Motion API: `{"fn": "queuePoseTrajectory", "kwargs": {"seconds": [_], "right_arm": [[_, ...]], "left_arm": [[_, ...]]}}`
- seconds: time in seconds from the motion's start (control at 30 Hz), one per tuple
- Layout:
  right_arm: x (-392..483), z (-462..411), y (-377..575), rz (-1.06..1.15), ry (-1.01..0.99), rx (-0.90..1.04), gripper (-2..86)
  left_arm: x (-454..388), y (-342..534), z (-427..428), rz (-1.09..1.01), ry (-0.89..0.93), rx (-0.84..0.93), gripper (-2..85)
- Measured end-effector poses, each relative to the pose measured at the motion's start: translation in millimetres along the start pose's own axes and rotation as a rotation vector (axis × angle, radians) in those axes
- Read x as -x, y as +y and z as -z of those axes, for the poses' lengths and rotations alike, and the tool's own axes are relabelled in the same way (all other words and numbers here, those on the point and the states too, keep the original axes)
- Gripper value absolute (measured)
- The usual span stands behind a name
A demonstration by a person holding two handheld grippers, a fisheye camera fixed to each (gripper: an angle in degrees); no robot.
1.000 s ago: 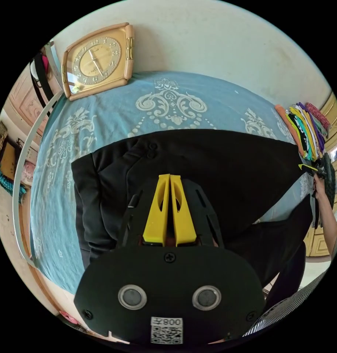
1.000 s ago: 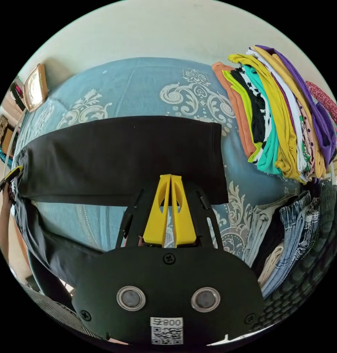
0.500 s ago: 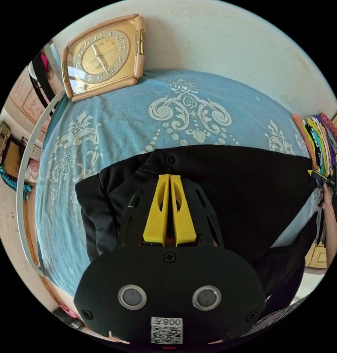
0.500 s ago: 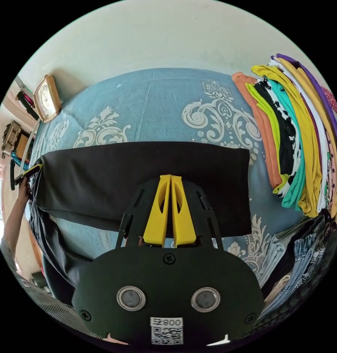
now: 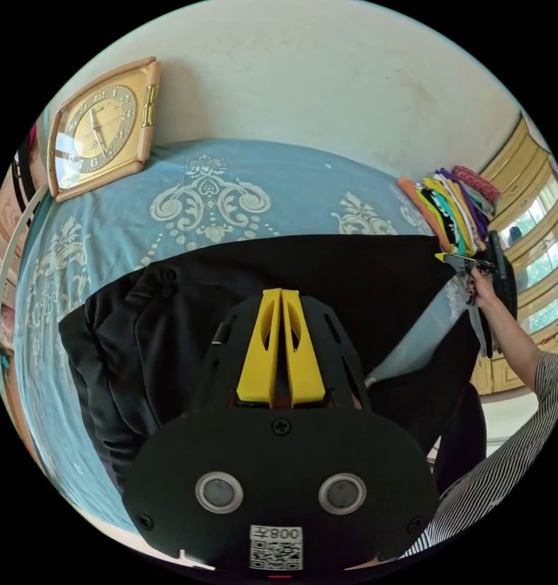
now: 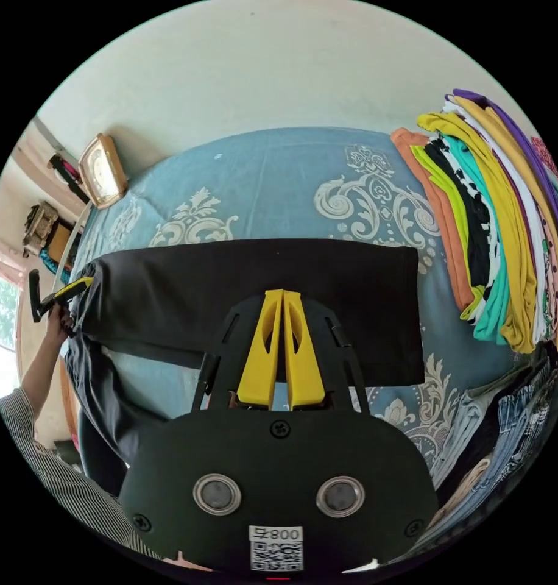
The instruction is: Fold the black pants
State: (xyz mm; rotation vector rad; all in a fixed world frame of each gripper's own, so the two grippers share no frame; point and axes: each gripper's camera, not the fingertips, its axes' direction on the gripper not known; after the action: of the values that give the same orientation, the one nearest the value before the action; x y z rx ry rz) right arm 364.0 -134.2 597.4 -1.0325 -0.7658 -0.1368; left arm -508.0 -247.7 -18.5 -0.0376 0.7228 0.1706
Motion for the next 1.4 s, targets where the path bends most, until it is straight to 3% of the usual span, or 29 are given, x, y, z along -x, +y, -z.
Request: {"fn": "queuePoseTrajectory", "kwargs": {"seconds": [0.07, 0.13, 0.23, 0.3, 0.4, 0.57, 0.63, 0.77, 1.0, 1.13, 1.27, 1.4], "right_arm": [[24, -2, 21, 0.116, 0.014, 0.017, -0.1], [32, -23, 25, 0.151, 0.098, 0.103, -0.1], [22, -26, 24, 0.092, 0.053, 0.13, -0.1], [24, -9, 31, 0.108, 0.017, 0.087, 0.0], [29, 29, 73, 0.135, 0.021, 0.024, 0.1], [9, 41, 187, -0.033, 0.023, 0.083, 0.0], [-7, 30, 208, -0.118, 0.039, 0.117, 0.0], [-33, 22, 211, -0.232, -0.026, 0.075, -0.1], [-20, 49, 240, -0.209, 0.11, 0.034, 0.6], [-34, 67, 282, -0.294, 0.217, 0.038, 2.9], [-53, 55, 297, -0.368, 0.113, 0.084, 4.8], [-47, 48, 293, -0.333, 0.174, 0.113, 1.7]], "left_arm": [[-8, 17, -6, -0.014, -0.017, 0.021, 0.2], [-10, 26, -28, -0.037, -0.065, 0.155, 0.1], [-7, 34, -22, 0.021, -0.046, 0.103, 0.1], [-21, 48, -2, -0.023, 0.02, 0.007, 0.1], [-47, 79, 5, -0.114, 0.087, 0.005, 0.1], [-86, 124, -35, -0.198, 0.07, 0.173, 0.1], [-91, 130, -51, -0.218, -0.051, 0.195, 0.1], [-82, 127, -65, -0.123, -0.015, 0.186, 0.1], [-92, 154, -57, -0.093, 0.072, 0.108, 0.3], [-100, 161, -77, -0.108, 0.035, 0.169, 0.3], [-101, 164, -89, -0.072, 0.063, 0.188, 0.2], [-105, 175, -89, -0.068, 0.062, 0.195, 0.1]]}}
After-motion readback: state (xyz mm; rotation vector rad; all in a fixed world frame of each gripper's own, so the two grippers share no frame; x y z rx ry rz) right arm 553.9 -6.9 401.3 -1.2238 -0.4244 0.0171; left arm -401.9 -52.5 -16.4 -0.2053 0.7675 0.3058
